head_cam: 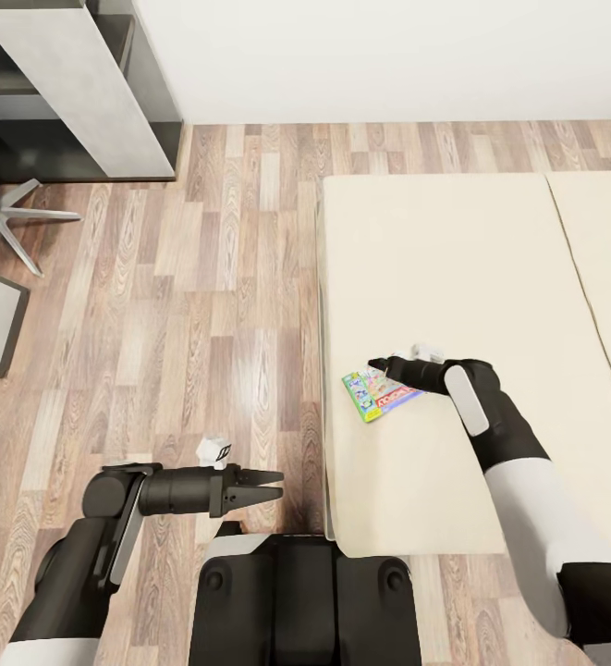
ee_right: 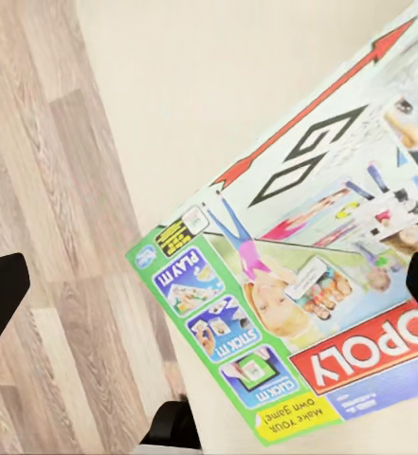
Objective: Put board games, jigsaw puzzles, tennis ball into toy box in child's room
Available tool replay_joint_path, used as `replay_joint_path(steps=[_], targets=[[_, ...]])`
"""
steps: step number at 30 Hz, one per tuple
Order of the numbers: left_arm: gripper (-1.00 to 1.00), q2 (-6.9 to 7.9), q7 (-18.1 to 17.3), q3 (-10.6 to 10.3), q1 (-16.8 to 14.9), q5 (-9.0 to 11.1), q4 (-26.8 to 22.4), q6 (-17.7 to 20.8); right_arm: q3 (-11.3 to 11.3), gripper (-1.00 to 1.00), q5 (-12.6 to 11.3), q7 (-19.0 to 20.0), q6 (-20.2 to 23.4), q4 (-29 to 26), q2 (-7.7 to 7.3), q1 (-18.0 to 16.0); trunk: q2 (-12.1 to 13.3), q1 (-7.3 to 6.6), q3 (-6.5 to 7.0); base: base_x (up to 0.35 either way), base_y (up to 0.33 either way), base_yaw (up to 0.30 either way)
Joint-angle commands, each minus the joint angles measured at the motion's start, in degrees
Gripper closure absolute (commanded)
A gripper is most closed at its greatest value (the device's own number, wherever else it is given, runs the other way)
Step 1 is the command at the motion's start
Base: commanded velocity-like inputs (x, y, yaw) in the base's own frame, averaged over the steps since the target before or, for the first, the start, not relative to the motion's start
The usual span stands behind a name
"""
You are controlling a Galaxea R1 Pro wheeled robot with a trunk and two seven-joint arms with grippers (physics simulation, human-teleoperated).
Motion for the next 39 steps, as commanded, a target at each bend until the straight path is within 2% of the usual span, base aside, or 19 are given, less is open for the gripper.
replay_joint_path(steps=[1, 4, 9, 14, 19, 29, 35, 39], targets=[[-1.0, 0.04, -0.23, 0.45, -0.01, -0.06, -0.02, 0.61, 0.06, -1.0, 0.44, 0.17, 0.24, 0.71, -0.04, -1.1, -0.09, 0.03, -0.06, 0.0, 0.0, 0.0], [-1.0, 0.08, -0.24, 1.49, -0.01, -0.06, -0.02, 0.57, 0.06, -1.0, 0.44, -0.53, 0.29, 3.01, -0.07, -2.75, -0.09, 0.03, -0.06, 0.0, 0.0, 0.0], [-1.0, 0.51, -0.31, 3.34, -0.01, -0.04, -0.02, 0.48, 0.12, -1.0, 0.5, -2.66, -0.09, 11.31, -0.11, -7.0, -0.09, 0.03, -0.06, 0.0, 0.0, 0.0], [-1.0, 1.16, -0.33, 3.8, -0.01, 0.02, -0.02, 0.47, 0.18, -1.0, 0.67, -3.53, -0.65, 17.4, -0.12, -9.79, -0.09, 0.03, -0.06, 0.0, 0.0, 0.0], [-1.0, 1.48, -0.42, 3.94, -0.01, 0.02, -0.02, 0.45, 0.62, -1.0, 0.74, -3.69, -1.52, 18.53, -0.08, -10.38, -0.09, 0.03, -0.06, 0.0, 0.0, 0.0], [-1.0, 1.66, -0.76, 6.78, -0.01, 0.07, -0.02, 0.43, 0.91, -1.0, 0.92, -4.02, -3.14, 18.82, -0.69, -10.21, -0.09, 0.03, -0.06, 0.0, 0.0, 0.0], [-1.0, 1.66, -0.81, 7.02, -0.01, 0.04, -0.02, 0.43, 0.84, -1.0, 0.95, -4.87, -3.02, 18.66, -0.69, -10.28, -0.09, 0.03, -0.06, 0.0, 0.0, 0.0], [-1.0, 1.66, -0.78, 7.09, -0.01, 0.03, -0.02, 0.43, 0.79, -1.0, 0.96, -6.92, -2.85, 18.6, -0.68, -10.58, -0.09, 0.03, -0.06, 0.0, 0.0, 0.0]])
